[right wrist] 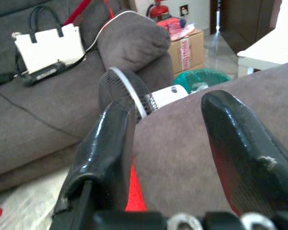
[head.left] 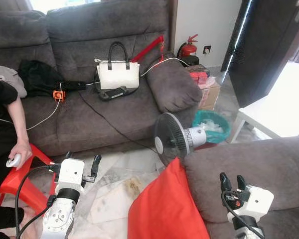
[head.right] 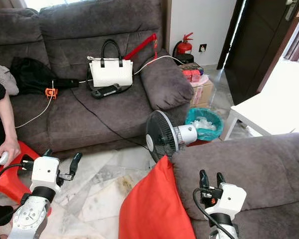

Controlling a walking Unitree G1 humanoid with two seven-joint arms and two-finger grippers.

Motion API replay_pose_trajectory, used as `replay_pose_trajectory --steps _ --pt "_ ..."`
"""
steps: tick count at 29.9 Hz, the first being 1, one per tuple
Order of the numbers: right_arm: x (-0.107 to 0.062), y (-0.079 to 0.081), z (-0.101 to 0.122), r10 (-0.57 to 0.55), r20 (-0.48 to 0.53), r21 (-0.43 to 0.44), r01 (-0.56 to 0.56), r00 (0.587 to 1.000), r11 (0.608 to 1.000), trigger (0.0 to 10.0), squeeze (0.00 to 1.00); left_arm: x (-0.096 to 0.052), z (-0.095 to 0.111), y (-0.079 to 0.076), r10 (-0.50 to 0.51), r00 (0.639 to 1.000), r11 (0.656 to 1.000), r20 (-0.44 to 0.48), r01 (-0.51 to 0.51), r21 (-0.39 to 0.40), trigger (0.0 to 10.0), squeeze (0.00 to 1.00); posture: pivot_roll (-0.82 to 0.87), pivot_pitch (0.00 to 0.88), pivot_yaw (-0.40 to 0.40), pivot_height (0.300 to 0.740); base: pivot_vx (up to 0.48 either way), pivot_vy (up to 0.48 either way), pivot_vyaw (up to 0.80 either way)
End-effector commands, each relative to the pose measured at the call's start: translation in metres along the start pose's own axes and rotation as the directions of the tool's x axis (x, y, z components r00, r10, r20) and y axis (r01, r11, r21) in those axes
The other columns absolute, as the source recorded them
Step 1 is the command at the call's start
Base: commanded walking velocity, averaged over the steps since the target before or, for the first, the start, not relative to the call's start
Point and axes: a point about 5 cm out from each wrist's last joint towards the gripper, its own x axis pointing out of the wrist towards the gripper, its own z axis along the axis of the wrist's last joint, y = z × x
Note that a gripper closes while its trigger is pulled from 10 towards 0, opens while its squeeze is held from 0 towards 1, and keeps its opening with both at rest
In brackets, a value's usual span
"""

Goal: Move the pillow to the sofa from floor

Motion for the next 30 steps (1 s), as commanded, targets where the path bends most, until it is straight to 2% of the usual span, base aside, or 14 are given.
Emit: replay_pose_trajectory --steps 1,9,20,30 --pt "0.000 0.001 0.000 0.003 -0.008 -0.005 -0.003 1.000 1.000 10.0 0.00 -0.002 -0.001 0.002 -0.004 1.000 1.000 -0.014 0.004 0.014 10.0 0.00 0.14 0.000 0.025 0.660 0.000 0.000 0.00" --pt "0.002 -0.001 -0.001 0.001 -0.019 -0.012 -0.001 1.000 1.000 10.0 0.00 -0.002 -0.003 0.000 -0.011 1.000 1.000 -0.027 0.011 0.015 10.0 0.00 0.14 0.000 0.024 0.615 0.000 0.000 0.00" --pt "0.006 -0.004 -0.003 0.002 -0.027 -0.025 -0.002 1.000 1.000 10.0 0.00 -0.001 -0.011 -0.001 -0.011 0.999 1.000 -0.050 0.012 0.015 10.0 0.00 0.14 0.000 0.017 0.615 0.000 0.000 0.00" --pt "0.007 -0.001 -0.009 0.032 -0.063 -0.022 -0.034 0.997 0.999 10.0 0.00 -0.004 -0.020 -0.001 -0.013 0.997 1.000 -0.075 0.014 0.011 10.0 0.00 0.14 0.000 0.013 0.615 0.000 0.000 0.00"
